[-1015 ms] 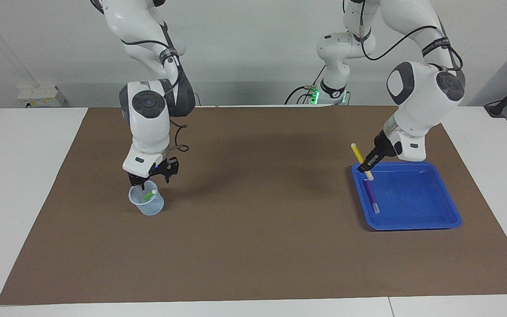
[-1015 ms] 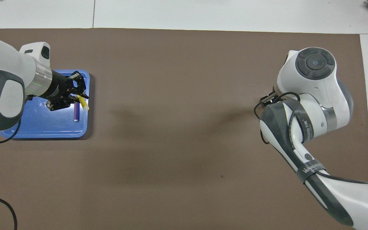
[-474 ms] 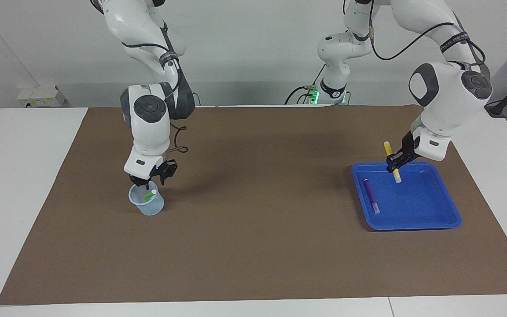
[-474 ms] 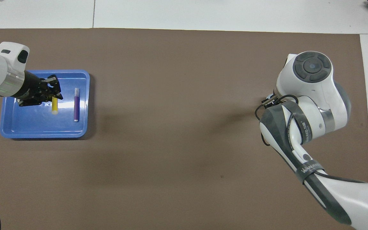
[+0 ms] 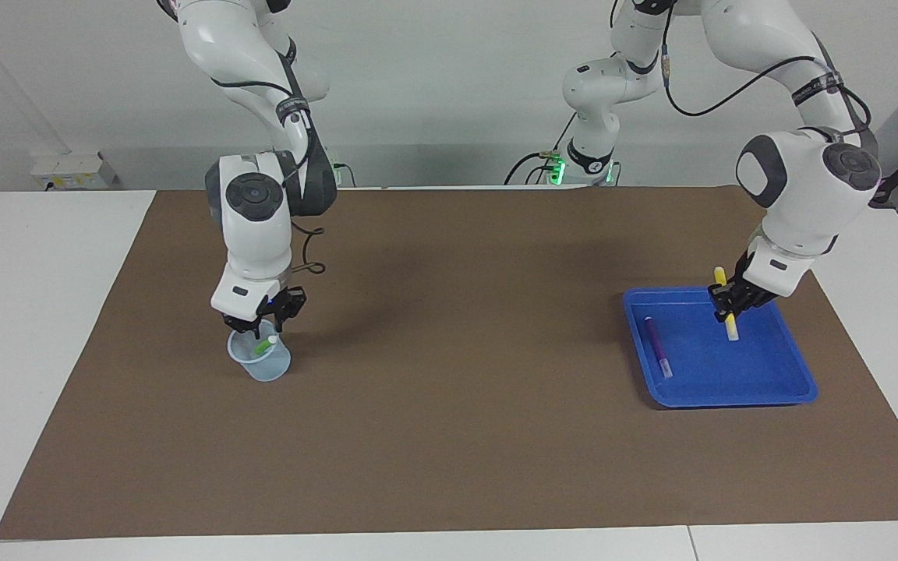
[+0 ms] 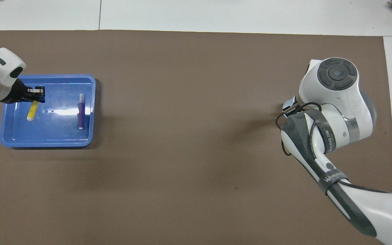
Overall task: Right arm passes pens to left for tray arrangement
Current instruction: 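Lower the yellow pen into the blue tray and open the left gripper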
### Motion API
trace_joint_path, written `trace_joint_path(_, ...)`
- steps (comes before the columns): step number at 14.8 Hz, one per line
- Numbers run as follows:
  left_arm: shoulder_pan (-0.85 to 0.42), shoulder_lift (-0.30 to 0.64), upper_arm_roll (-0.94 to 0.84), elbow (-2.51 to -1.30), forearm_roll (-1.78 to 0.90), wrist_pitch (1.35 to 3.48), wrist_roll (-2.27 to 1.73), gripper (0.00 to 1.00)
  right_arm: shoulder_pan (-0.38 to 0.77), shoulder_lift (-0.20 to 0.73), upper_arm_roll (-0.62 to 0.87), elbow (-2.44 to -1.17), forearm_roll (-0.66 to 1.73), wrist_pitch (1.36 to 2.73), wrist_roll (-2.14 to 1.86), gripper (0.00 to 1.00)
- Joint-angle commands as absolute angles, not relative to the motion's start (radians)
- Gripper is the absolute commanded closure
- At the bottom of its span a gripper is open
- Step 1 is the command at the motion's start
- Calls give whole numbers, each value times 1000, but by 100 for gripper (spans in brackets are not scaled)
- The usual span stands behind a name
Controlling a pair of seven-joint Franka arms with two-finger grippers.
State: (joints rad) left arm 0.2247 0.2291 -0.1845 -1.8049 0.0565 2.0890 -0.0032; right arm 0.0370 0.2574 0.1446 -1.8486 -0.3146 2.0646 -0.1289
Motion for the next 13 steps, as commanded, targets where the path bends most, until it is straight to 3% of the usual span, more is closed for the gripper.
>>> trace_joint_path(1,252,279,-192,-1819,78,2169,49,100,34,252,150,-1856,-336,2089,-137,57)
trace_joint_path(8,246,369,-195,-1827,77,2279,63,100,26,255,150,-1856,-319,2131,-92,56)
trace_joint_path(13,253,374,-195,-1885,75,2359,48,100,25,255,152,-1848,-318,2134,-91,60)
